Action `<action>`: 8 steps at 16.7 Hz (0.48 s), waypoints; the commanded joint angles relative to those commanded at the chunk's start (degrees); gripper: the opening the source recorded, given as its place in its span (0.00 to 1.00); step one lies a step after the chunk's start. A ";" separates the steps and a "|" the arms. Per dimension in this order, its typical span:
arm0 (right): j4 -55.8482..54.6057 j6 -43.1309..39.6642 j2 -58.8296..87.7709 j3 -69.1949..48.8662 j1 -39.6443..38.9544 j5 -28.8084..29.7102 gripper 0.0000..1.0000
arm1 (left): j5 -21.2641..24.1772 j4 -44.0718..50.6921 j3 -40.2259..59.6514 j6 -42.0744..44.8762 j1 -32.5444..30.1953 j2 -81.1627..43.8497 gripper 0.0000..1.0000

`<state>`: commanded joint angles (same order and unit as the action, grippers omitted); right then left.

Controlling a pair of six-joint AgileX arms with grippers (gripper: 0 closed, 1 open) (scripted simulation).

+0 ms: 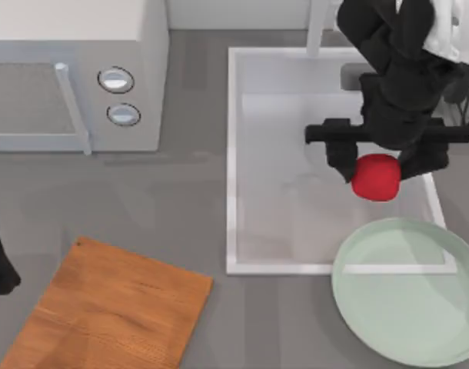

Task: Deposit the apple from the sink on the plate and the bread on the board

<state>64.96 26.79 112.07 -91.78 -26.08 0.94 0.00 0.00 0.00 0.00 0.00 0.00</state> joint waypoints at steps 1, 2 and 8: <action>0.39 -0.10 -2.27 2.33 0.08 -0.11 0.00 | 0.00 0.00 0.00 0.00 0.00 0.00 1.00; 0.78 -0.19 -4.50 4.64 0.16 -0.22 0.00 | 0.00 0.00 0.00 0.00 0.00 0.00 1.00; 2.77 -0.65 -15.51 16.48 0.57 -0.77 0.00 | 0.00 0.00 0.00 0.00 0.00 0.00 1.00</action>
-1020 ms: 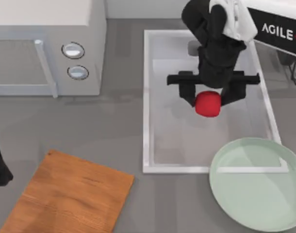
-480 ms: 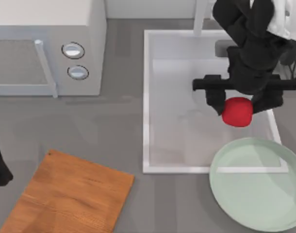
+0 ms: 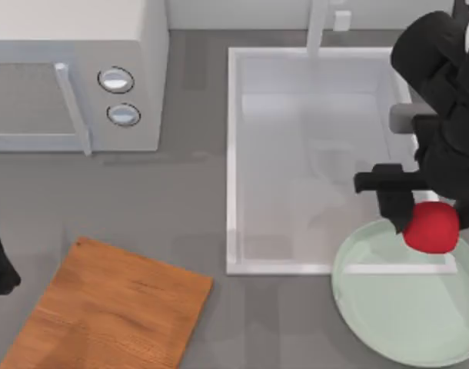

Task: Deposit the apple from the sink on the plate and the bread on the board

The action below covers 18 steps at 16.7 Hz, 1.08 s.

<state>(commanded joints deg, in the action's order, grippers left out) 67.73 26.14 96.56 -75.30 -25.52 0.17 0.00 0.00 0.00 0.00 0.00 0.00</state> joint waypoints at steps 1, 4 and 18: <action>0.23 -0.05 -1.21 1.34 0.05 -0.06 0.00 | 0.00 0.00 0.00 0.00 0.00 0.00 1.00; 0.62 -0.13 -3.30 3.66 0.13 -0.17 0.00 | 0.00 0.00 0.00 0.00 0.00 0.00 1.00; 0.65 -0.14 -3.43 3.80 0.13 -0.17 0.68 | 0.00 0.00 0.00 0.00 0.00 0.00 1.00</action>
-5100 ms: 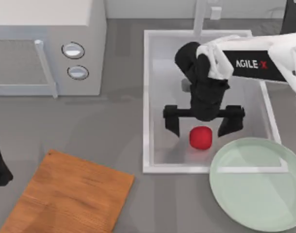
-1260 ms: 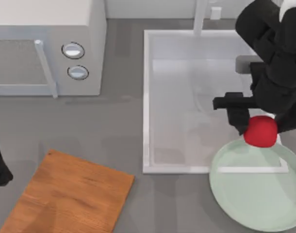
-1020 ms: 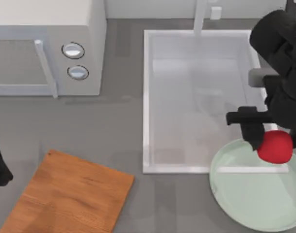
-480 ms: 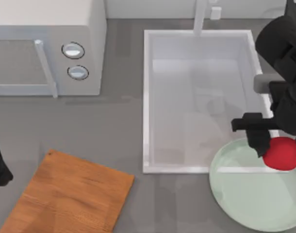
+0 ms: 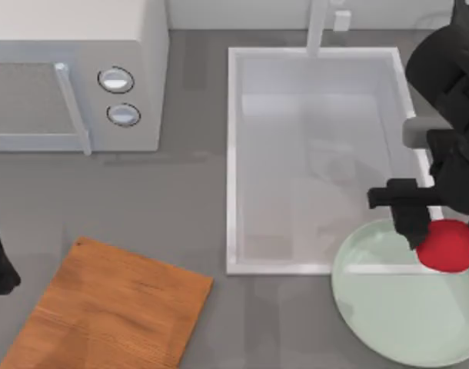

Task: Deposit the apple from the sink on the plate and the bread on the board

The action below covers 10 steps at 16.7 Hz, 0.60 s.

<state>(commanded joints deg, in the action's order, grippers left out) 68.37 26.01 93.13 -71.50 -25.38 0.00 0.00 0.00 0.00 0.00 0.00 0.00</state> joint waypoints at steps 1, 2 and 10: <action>0.00 0.00 0.00 0.00 0.00 0.00 0.75 | 0.00 0.00 0.00 0.00 0.00 0.00 1.00; 0.00 0.00 0.00 0.00 0.00 0.00 0.83 | 0.00 0.00 0.00 0.00 0.00 0.00 1.00; 0.00 0.00 0.00 0.00 0.00 0.00 1.00 | 0.00 0.00 0.00 0.00 0.00 0.00 1.00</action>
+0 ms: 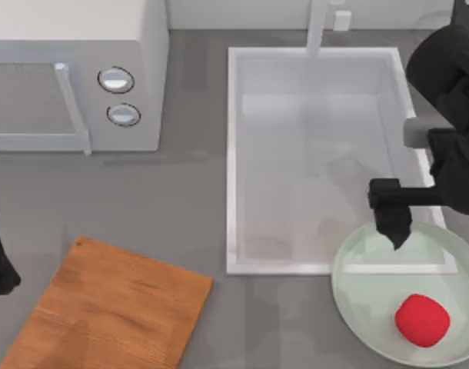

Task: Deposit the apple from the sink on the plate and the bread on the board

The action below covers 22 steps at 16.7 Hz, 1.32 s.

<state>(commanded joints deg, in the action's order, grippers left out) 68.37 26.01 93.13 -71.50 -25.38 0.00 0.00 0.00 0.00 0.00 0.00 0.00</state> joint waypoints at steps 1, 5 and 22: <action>0.00 0.00 0.00 0.00 0.00 0.00 1.00 | 0.00 0.00 0.00 0.00 0.00 0.00 1.00; -0.43 -0.20 -0.58 0.43 0.12 0.00 1.00 | 0.00 0.00 0.00 0.00 0.00 0.00 1.00; -53.01 -20.05 -75.56 55.72 19.55 0.00 1.00 | 0.00 0.00 0.00 0.00 0.00 0.00 1.00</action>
<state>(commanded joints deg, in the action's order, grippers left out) 15.36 5.96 17.57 -15.78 -5.83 0.00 0.00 0.00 0.00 0.00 0.00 0.00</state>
